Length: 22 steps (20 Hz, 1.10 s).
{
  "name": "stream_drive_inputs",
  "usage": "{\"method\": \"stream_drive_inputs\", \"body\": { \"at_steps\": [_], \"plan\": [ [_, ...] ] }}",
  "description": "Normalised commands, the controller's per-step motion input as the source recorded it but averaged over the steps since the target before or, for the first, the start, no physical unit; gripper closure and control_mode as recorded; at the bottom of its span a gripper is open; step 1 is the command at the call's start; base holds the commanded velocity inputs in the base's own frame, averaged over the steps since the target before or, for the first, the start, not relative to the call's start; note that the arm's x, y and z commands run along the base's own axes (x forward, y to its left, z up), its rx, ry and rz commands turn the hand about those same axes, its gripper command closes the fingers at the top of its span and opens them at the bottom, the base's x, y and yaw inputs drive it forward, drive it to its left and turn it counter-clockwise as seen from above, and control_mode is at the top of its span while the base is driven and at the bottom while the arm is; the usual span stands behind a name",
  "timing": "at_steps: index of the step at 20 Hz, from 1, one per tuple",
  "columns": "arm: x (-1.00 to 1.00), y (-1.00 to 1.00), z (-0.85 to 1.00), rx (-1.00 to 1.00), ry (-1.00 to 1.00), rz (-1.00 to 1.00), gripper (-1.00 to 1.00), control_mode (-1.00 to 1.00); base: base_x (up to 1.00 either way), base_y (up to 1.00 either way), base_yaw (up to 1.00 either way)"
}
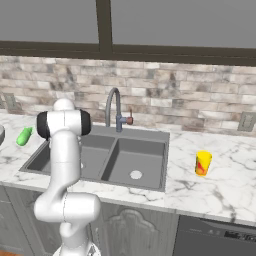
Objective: Remove the lemon and corn from the sink. Then move the bowl and cup from the counter to the sink for washing.
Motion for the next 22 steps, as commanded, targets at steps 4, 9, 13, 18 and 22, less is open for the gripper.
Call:
{"method": "stream_drive_inputs", "body": {
  "at_steps": [4,9,13,18,22],
  "plan": [
    [0.0,0.0,-0.1,0.0,0.0,0.0,-1.0,-1.0,0.0,0.0,0.0],
    [0.0,-0.01,-0.09,0.01,0.0,0.0,-1.0,-1.0,0.0,0.0,0.0],
    [0.0,-0.01,-0.08,0.03,0.0,0.0,-1.0,-1.0,0.0,0.0,0.0],
    [0.0,0.0,-0.08,0.03,0.0,0.0,-1.0,-1.0,0.0,0.0,0.0],
    [-0.01,0.0,-0.08,0.02,0.0,0.0,1.0,-1.0,0.0,0.0,0.0]
  ]
}}
